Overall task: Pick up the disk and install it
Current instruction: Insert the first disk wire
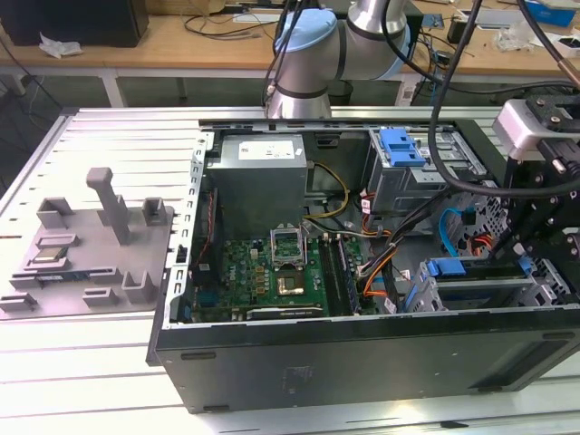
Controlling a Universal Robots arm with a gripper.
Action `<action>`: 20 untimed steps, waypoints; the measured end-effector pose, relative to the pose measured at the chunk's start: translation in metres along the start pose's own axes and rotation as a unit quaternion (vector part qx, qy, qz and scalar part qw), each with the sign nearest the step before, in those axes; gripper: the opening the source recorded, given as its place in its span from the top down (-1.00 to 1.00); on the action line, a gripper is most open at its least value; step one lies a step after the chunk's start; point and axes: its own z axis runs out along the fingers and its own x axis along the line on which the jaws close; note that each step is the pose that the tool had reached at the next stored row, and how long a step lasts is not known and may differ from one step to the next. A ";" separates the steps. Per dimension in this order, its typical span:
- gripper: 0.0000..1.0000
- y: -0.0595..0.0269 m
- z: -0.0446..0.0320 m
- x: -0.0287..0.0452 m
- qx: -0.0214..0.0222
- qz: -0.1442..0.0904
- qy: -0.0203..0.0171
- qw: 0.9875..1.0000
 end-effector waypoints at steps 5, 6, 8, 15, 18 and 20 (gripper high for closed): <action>0.67 -0.0001 0.0017 0.0001 0.000 0.000 0.000 1.000; 0.67 -0.0001 0.0019 0.0001 0.000 0.000 0.000 1.000; 0.67 -0.0001 0.0022 0.0002 0.000 0.000 0.000 1.000; 0.67 -0.0001 0.0025 0.0001 0.000 0.000 0.000 1.000; 0.67 -0.0001 0.0019 0.0001 0.000 0.000 0.000 1.000; 0.67 -0.0001 0.0017 0.0001 0.000 0.000 0.000 1.000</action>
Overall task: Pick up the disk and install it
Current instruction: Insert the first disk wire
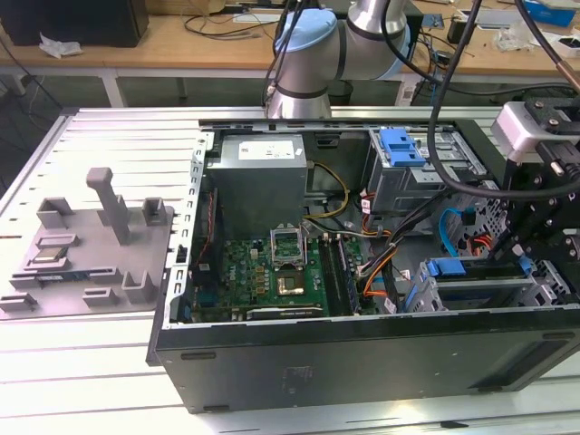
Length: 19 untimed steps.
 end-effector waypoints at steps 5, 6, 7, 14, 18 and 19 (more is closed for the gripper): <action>0.67 0.0000 -0.0005 0.0000 0.000 0.000 0.000 1.000; 0.67 0.0000 -0.0006 0.0000 0.000 0.000 0.000 1.000; 0.67 0.0000 -0.0006 0.0000 0.000 0.000 0.000 1.000; 0.67 0.0000 -0.0007 0.0005 0.000 0.000 0.000 1.000; 0.67 0.0000 -0.0007 0.0007 0.000 0.000 0.000 1.000; 0.67 0.0000 -0.0007 0.0008 0.000 0.000 0.000 1.000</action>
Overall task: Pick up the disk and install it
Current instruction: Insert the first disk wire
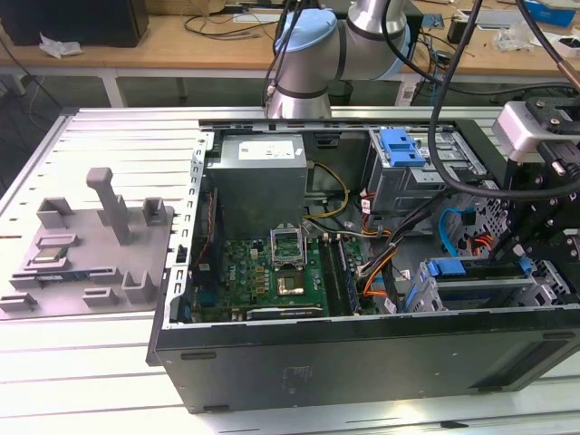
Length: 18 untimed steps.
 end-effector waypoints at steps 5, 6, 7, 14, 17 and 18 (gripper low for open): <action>0.67 0.0000 0.0005 0.0000 0.000 0.000 0.000 1.000; 0.67 0.0000 0.0006 0.0001 0.000 0.000 0.000 1.000; 0.67 0.0000 0.0010 0.0001 0.000 0.000 0.000 1.000; 0.67 -0.0001 0.0025 0.0002 0.000 0.000 0.000 1.000; 0.67 -0.0001 0.0032 0.0002 0.000 0.000 0.000 1.000; 0.67 -0.0001 0.0035 0.0003 0.000 0.000 0.000 1.000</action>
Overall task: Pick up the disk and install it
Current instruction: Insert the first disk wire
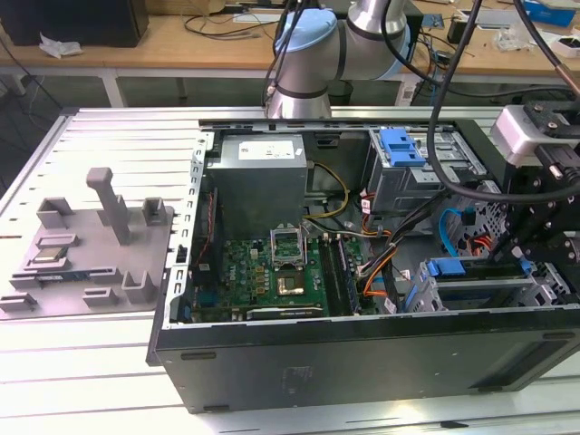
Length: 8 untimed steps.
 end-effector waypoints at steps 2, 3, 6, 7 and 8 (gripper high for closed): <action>0.67 0.0000 0.0006 0.0000 0.000 0.000 0.000 1.000; 0.67 0.0000 0.0013 0.0001 0.000 0.000 0.000 1.000; 0.67 -0.0001 0.0026 0.0002 0.000 0.000 0.000 1.000; 0.67 -0.0001 0.0029 0.0002 0.000 0.000 0.000 1.000; 0.67 -0.0001 0.0030 0.0002 0.000 0.000 0.000 1.000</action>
